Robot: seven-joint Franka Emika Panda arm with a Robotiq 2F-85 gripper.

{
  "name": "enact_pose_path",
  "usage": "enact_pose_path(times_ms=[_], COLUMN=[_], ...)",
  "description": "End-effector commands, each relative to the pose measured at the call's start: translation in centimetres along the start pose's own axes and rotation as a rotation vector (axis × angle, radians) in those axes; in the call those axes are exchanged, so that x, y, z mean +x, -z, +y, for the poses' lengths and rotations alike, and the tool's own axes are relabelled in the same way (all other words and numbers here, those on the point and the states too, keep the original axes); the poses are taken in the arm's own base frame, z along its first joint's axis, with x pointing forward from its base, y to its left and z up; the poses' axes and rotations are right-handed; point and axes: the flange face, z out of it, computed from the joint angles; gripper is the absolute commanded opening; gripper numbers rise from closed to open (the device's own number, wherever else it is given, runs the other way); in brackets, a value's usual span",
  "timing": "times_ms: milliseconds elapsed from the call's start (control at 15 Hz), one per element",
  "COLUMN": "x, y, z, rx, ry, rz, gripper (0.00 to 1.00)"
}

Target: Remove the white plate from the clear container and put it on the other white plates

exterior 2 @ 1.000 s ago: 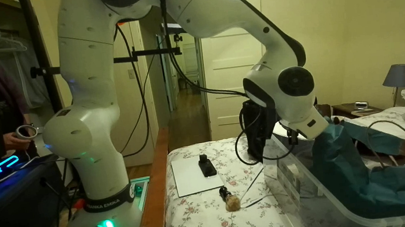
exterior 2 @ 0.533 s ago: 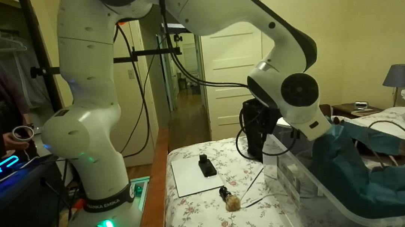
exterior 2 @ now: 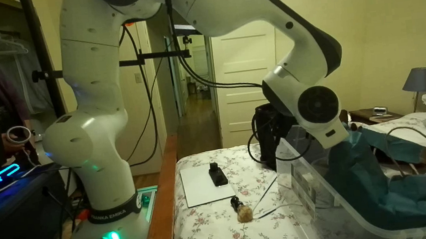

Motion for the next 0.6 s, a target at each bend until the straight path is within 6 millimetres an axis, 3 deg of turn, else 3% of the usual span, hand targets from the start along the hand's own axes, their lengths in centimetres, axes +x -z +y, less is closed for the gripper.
enact_pose_path(times_ms=[0, 133, 267, 533], x=[-0.5, -1.1, -1.6, -3.6], y=[0.9, 2.3, 5.0, 10.9], z=[-1.8, -3.1, -4.2, -4.3], rx=[0.111, 0.163, 0.193, 0.089], ry=[-0.034, -0.044, -0.053, -0.031], rz=[-0.021, -0.007, 0.067, 0.208], gripper=[0.00, 0.01, 0.01, 0.01])
